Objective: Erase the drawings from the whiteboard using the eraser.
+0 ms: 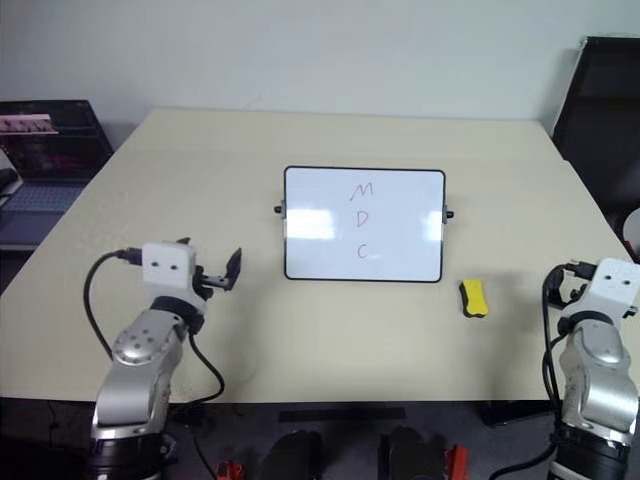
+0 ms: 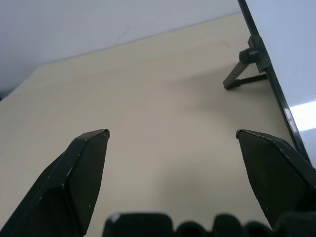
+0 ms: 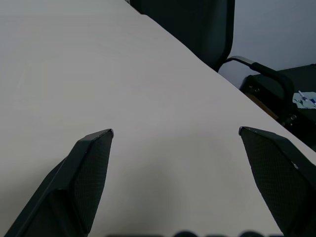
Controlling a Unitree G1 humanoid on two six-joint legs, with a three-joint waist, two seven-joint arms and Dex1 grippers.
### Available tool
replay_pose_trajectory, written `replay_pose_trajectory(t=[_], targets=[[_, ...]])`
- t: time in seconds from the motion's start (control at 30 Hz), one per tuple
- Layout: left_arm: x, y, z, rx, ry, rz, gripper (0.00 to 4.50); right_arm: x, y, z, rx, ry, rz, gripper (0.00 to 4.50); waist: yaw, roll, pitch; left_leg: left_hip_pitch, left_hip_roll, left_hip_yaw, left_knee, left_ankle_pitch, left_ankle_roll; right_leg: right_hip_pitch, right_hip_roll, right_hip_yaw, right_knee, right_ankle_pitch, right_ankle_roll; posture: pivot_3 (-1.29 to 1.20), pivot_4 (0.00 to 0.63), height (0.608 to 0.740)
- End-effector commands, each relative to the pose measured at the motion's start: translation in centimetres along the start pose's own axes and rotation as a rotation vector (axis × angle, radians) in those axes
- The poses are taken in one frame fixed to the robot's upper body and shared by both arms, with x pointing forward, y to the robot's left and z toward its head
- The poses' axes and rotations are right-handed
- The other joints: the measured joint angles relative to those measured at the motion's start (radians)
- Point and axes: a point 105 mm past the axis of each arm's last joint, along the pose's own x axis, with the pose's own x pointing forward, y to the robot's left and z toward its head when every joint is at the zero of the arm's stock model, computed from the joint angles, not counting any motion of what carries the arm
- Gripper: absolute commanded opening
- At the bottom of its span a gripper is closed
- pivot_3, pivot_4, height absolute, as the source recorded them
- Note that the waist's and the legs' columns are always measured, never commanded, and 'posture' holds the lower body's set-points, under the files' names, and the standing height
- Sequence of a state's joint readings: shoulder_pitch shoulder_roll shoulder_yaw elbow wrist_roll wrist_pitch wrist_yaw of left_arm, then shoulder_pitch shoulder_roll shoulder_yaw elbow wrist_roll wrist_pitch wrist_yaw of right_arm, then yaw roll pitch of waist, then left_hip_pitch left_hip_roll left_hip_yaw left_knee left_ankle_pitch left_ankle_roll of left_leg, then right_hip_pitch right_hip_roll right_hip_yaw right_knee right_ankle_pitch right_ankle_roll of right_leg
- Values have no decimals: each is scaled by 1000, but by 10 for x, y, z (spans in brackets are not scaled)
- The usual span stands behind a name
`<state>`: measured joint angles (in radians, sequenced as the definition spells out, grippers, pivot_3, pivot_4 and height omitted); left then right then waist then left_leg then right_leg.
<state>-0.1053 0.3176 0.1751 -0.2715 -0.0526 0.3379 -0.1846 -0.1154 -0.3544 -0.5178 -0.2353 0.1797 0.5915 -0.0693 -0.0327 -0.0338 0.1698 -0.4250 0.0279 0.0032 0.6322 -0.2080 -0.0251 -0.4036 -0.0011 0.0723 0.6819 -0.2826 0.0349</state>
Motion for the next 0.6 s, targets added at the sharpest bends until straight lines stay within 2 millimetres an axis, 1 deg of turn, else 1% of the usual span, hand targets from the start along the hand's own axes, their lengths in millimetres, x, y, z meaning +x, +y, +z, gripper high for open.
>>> replay_pose_trajectory(t=[0.03,0.1,0.13,0.3,0.47,0.6], targets=[[-4,-7,14,-4,-53,-6,4500,-6,-12,22,-20,-59,-24,4469,0,0,0,0,0,0,0,0,0,0,0,0,0,0,0,0,150,740],[-5,-10,12,-5,-53,-11,4500,-5,-11,21,-18,-55,-20,4469,0,0,0,0,0,0,0,0,0,0,0,0,0,0,0,0,150,740],[-6,-9,9,-4,-42,-2,4500,-4,-10,19,-20,-48,-19,4469,0,0,-1,0,0,0,0,0,0,0,0,0,0,0,0,0,150,740],[-7,-3,12,0,-46,14,4500,-2,-5,18,11,-34,-16,4469,0,1,-1,1,0,1,0,0,0,1,1,0,0,0,0,0,150,740],[-5,11,13,29,-55,43,4500,-1,5,19,28,-43,2,4469,0,1,-1,1,0,1,0,0,0,1,1,0,0,0,0,0,150,740],[0,18,14,45,-62,60,4500,1,13,13,34,-30,14,4469,1,1,-1,1,0,1,0,0,0,1,0,0,0,0,0,0,150,740]])
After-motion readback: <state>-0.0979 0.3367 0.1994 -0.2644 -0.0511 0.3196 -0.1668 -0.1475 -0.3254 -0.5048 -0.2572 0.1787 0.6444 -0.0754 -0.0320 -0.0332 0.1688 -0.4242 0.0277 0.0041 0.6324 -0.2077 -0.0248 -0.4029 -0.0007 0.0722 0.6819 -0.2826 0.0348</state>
